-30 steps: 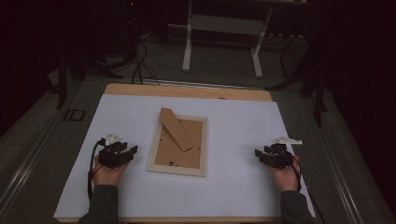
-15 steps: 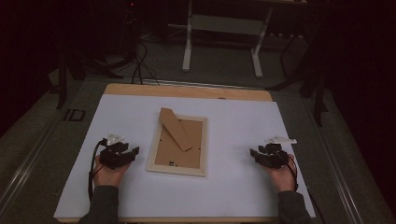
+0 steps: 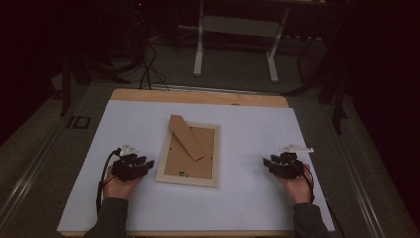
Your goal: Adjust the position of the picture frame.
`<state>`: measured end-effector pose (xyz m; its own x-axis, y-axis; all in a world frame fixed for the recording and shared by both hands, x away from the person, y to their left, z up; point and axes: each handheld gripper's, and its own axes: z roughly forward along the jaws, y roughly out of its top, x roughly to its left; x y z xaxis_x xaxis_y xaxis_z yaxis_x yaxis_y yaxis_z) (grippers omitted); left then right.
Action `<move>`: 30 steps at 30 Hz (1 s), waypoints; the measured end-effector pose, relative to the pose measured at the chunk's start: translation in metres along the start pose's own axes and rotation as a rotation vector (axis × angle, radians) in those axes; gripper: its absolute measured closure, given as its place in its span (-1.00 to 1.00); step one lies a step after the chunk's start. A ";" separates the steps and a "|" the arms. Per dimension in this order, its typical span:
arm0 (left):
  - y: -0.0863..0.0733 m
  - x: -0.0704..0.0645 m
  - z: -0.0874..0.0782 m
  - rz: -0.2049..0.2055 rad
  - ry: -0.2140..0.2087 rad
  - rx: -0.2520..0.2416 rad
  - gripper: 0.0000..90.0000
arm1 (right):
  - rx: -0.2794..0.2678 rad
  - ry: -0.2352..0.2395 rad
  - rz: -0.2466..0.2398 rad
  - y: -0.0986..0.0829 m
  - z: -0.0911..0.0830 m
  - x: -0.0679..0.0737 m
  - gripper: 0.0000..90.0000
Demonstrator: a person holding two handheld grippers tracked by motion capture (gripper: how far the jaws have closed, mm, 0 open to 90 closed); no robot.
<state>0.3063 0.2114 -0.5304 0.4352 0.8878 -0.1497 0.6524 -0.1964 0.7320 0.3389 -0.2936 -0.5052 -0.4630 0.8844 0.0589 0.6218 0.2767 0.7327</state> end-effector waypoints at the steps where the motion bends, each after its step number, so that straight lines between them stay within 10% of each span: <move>1: 0.000 -0.001 0.001 0.001 -0.014 0.002 0.38 | -0.005 0.005 0.006 0.000 -0.001 0.000 0.31; 30: -0.001 -0.012 0.016 0.046 -0.074 0.053 0.96 | -0.006 0.008 0.027 -0.001 0.000 -0.004 0.25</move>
<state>0.3109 0.1942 -0.5399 0.5090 0.8444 -0.1670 0.6618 -0.2599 0.7032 0.3399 -0.2975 -0.5065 -0.4513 0.8884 0.0838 0.6304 0.2510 0.7346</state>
